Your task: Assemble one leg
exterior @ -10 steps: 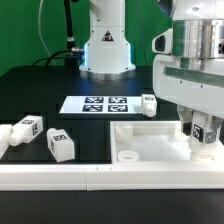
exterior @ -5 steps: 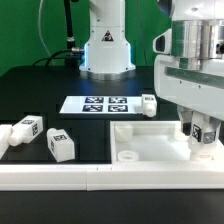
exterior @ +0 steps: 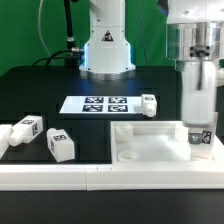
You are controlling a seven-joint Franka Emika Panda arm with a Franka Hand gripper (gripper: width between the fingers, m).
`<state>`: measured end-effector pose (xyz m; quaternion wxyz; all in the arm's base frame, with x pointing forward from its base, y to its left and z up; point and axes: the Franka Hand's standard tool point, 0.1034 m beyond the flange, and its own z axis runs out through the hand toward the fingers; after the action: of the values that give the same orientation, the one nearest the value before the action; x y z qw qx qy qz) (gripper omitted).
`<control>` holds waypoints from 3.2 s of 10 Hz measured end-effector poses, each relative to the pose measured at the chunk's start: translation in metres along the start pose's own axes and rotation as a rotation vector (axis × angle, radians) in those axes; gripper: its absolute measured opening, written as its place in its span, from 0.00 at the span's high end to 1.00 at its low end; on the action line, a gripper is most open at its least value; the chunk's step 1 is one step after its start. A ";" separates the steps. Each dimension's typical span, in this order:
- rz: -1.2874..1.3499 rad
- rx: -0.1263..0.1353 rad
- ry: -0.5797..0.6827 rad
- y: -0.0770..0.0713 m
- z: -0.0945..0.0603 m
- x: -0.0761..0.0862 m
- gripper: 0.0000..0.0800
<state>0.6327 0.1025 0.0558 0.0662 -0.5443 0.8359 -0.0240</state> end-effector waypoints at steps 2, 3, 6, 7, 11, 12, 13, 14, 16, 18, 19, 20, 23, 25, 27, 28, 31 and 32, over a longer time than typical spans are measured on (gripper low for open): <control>0.021 0.024 -0.001 0.002 -0.001 0.001 0.65; -0.010 0.024 -0.001 0.001 -0.001 0.001 0.64; -0.426 0.028 0.003 -0.002 -0.007 -0.005 0.40; -0.596 0.036 -0.001 -0.006 -0.010 -0.010 0.24; -0.949 0.027 0.008 -0.006 -0.011 -0.013 0.19; -1.078 0.013 0.023 -0.006 -0.011 -0.011 0.19; -1.291 -0.019 0.050 -0.010 -0.014 -0.012 0.19; -1.242 -0.008 0.048 -0.012 -0.014 -0.012 0.19; -1.213 -0.008 0.049 -0.011 -0.013 -0.012 0.33; -1.086 -0.009 0.048 -0.011 -0.013 -0.011 0.64; -1.018 -0.009 0.049 -0.011 -0.013 -0.010 0.64; -0.913 -0.018 0.048 -0.012 -0.013 -0.006 0.64; -0.257 -0.053 -0.009 -0.008 -0.012 -0.005 0.64; -0.037 -0.054 -0.006 -0.006 -0.012 -0.008 0.64; -0.072 -0.053 -0.006 -0.006 -0.012 -0.008 0.64; -0.138 -0.060 -0.006 -0.006 -0.013 -0.007 0.61; -0.682 -0.066 -0.011 -0.007 -0.016 -0.008 0.37; -0.839 -0.065 -0.012 -0.006 -0.016 -0.008 0.23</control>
Offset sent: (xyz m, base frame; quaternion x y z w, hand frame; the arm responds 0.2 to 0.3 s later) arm 0.0000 0.0000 0.0000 0.0000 0.0000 -0.0650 0.9979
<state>0.6394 0.1068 0.0731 0.0384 -0.8394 0.5418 -0.0192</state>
